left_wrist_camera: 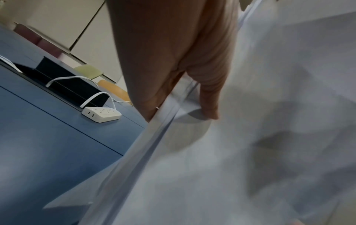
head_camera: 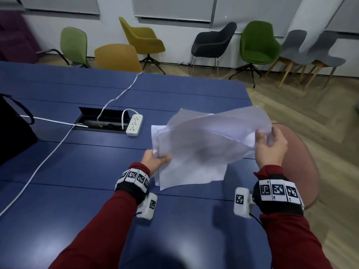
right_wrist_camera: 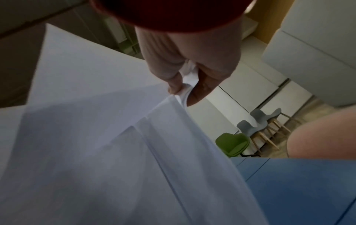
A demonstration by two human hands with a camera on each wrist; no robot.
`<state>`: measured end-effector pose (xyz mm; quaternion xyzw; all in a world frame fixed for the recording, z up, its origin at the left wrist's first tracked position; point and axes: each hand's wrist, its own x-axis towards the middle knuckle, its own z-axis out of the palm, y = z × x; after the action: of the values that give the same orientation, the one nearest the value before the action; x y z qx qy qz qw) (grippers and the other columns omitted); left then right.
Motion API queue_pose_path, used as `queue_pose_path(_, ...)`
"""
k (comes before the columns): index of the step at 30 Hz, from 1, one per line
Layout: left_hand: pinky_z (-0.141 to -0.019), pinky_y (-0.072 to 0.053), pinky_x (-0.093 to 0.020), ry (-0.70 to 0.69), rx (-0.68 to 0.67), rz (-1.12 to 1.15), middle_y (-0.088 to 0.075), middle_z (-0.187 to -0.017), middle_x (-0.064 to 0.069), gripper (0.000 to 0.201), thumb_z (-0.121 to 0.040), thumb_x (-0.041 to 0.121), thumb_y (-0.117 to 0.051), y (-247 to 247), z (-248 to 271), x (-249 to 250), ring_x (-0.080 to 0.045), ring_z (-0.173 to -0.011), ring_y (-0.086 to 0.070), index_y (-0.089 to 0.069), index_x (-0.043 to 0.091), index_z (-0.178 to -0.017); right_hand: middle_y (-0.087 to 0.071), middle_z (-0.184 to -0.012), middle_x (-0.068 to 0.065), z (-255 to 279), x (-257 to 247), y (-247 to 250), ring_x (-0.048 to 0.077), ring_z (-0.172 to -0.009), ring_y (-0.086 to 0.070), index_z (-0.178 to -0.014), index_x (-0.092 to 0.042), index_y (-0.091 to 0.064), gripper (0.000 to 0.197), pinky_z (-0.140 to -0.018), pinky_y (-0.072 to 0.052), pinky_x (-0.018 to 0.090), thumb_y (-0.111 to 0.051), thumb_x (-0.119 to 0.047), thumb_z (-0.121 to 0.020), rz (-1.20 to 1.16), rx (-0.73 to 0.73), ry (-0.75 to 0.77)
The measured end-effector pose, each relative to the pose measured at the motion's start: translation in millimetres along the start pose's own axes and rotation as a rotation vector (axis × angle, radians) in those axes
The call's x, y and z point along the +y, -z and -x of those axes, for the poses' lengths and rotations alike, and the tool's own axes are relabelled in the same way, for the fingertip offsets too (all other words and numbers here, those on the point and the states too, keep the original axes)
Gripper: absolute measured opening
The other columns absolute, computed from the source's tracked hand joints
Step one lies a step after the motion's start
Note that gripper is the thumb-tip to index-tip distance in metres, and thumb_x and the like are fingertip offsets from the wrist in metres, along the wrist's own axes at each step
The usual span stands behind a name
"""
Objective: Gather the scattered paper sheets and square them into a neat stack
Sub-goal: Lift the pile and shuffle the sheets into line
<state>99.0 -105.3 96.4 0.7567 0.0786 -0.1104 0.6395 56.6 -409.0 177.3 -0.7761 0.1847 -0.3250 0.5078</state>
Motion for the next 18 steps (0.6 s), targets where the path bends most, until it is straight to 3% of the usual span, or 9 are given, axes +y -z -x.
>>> queue_pose_path(2,-0.050,-0.049,-0.005,0.009,0.017,0.017,-0.065,-0.076,0.002,0.016,-0.078,-0.002,-0.071,-0.2,-0.9,-2.5,-0.004,-0.061,-0.066,-0.065,0.003,-0.092,-0.069,-0.101,0.010,0.7,7.6,1.0,0.020,-0.093,-0.062,-0.114,-0.007,-0.062,0.027,-0.084,-0.043,0.022,-0.057,-0.015,-0.088,0.133,0.001,-0.006)
queue_pose_path(3,-0.050,-0.049,-0.005,0.011,0.021,0.034,-0.065,-0.075,0.002,0.019,-0.078,-0.004,-0.070,0.0,-0.9,-4.4,0.001,-0.055,-0.066,-0.064,0.003,-0.095,-0.069,-0.102,0.012,-0.4,9.7,2.8,0.023,-0.094,-0.063,-0.114,-0.007,-0.062,0.028,-0.087,-0.046,0.025,-0.057,-0.015,-0.088,0.126,0.033,-0.027)
queue_pose_path(6,-0.055,-0.052,-0.013,0.018,0.044,0.060,-0.069,-0.060,0.011,0.015,-0.079,-0.008,-0.067,2.1,0.0,-9.1,0.007,-0.047,-0.064,-0.065,0.004,-0.088,-0.065,-0.096,0.007,-9.8,8.7,10.6,0.018,-0.089,-0.060,-0.094,-0.020,-0.063,0.014,-0.093,-0.051,0.042,-0.055,-0.014,-0.083,-0.074,0.205,-0.094)
queue_pose_path(7,-0.057,-0.052,-0.016,0.016,0.042,0.054,-0.068,-0.056,0.011,0.014,-0.079,-0.008,-0.067,3.0,-0.5,-11.2,0.006,-0.047,-0.064,-0.065,0.005,-0.085,-0.064,-0.094,0.006,-12.8,6.7,13.6,0.017,-0.088,-0.059,-0.086,-0.025,-0.060,0.013,-0.091,-0.051,0.043,-0.055,-0.014,-0.082,-0.110,0.236,-0.117)
queue_pose_path(9,-0.053,-0.051,-0.012,0.016,0.031,0.032,-0.068,-0.066,0.005,0.012,-0.080,-0.006,-0.066,4.4,0.6,-11.4,0.005,-0.047,-0.064,-0.065,0.003,-0.087,-0.063,-0.092,0.007,-16.0,4.5,14.4,0.017,-0.085,-0.058,-0.078,-0.026,-0.058,0.016,-0.087,-0.051,0.039,-0.055,-0.011,-0.083,-0.102,0.188,-0.131)
queue_pose_path(11,-0.052,-0.052,-0.011,0.017,0.022,0.022,-0.067,-0.077,-0.005,0.014,-0.081,-0.004,-0.066,8.5,2.1,-12.6,-0.004,-0.057,-0.068,-0.065,-0.001,-0.095,-0.064,-0.092,0.007,-15.1,9.7,11.4,0.017,-0.086,-0.059,-0.088,-0.016,-0.064,0.011,-0.085,-0.050,0.034,-0.056,-0.009,-0.085,-0.010,0.071,-0.144)
queue_pose_path(13,-0.063,-0.054,-0.020,0.027,0.027,0.016,-0.068,-0.080,-0.006,0.012,-0.081,-0.002,-0.067,16.0,1.3,-17.6,-0.022,-0.076,-0.067,-0.066,0.001,-0.093,-0.068,-0.101,0.009,-12.9,22.6,9.5,0.023,-0.095,-0.063,-0.104,-0.005,-0.064,0.026,-0.093,-0.050,0.036,-0.059,-0.018,-0.083,0.075,0.006,-0.196)
queue_pose_path(16,-0.079,-0.054,-0.032,0.064,0.023,0.061,-0.070,-0.078,0.000,0.014,-0.082,-0.002,-0.066,28.6,-2.2,-31.7,-0.027,-0.090,-0.063,-0.065,0.012,-0.084,-0.065,-0.119,0.017,-9.4,39.5,9.6,0.034,-0.114,-0.060,-0.117,-0.006,-0.060,0.051,-0.098,-0.048,0.049,-0.058,-0.036,-0.076,0.092,0.016,-0.252)
queue_pose_path(18,-0.087,-0.050,-0.038,0.125,0.042,0.070,-0.068,-0.090,-0.011,0.015,-0.082,-0.004,-0.065,32.8,-3.1,-39.6,-0.028,-0.092,-0.061,-0.066,0.005,-0.094,-0.067,-0.115,0.017,-6.6,33.8,7.4,0.032,-0.110,-0.061,-0.113,-0.006,-0.061,0.044,-0.096,-0.049,0.048,-0.057,-0.033,-0.078,0.096,0.052,-0.227)
